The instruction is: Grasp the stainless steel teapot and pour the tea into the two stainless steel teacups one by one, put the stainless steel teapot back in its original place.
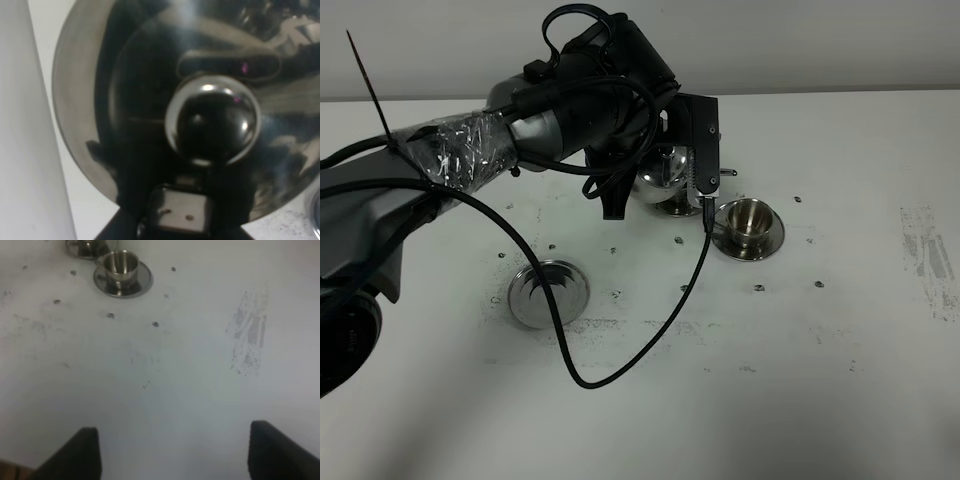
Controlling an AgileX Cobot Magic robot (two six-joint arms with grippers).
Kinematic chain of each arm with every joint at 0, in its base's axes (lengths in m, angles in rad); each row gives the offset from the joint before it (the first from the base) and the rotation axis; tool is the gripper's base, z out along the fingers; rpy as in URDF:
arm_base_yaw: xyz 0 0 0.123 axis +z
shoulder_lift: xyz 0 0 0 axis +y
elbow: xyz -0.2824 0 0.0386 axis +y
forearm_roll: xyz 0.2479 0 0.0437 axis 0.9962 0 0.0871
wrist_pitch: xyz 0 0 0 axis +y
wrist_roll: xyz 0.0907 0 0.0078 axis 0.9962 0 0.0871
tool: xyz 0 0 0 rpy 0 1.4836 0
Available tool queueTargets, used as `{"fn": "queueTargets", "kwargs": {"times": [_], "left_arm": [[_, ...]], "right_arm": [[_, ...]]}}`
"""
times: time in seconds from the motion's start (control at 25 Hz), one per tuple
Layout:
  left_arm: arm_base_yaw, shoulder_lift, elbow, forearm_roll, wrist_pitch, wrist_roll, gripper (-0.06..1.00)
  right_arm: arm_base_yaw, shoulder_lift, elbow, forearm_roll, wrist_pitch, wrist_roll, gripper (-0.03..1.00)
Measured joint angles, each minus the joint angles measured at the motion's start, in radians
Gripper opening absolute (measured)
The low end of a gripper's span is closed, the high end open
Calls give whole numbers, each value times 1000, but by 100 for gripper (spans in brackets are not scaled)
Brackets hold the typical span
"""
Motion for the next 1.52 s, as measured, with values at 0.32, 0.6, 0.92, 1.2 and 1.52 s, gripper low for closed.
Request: {"fn": "queueTargets", "kwargs": {"times": [0.32,0.6,0.92,1.2,1.52], "left_arm": [[-3,25,-3,9,-3,17,17],[-18,49,-28,61,3,15,17],[-43,65,-51,111,14,15,17],[-53,65,-51,156,18,15,17],[-68,68,-53,156,25,-4,17]], "right_arm": [[0,0,0,-6,0,0,59],[0,0,0,-6,0,0,59],[0,0,0,0,0,0,59],[0,0,0,0,0,0,59],[0,0,0,0,0,0,59]]}}
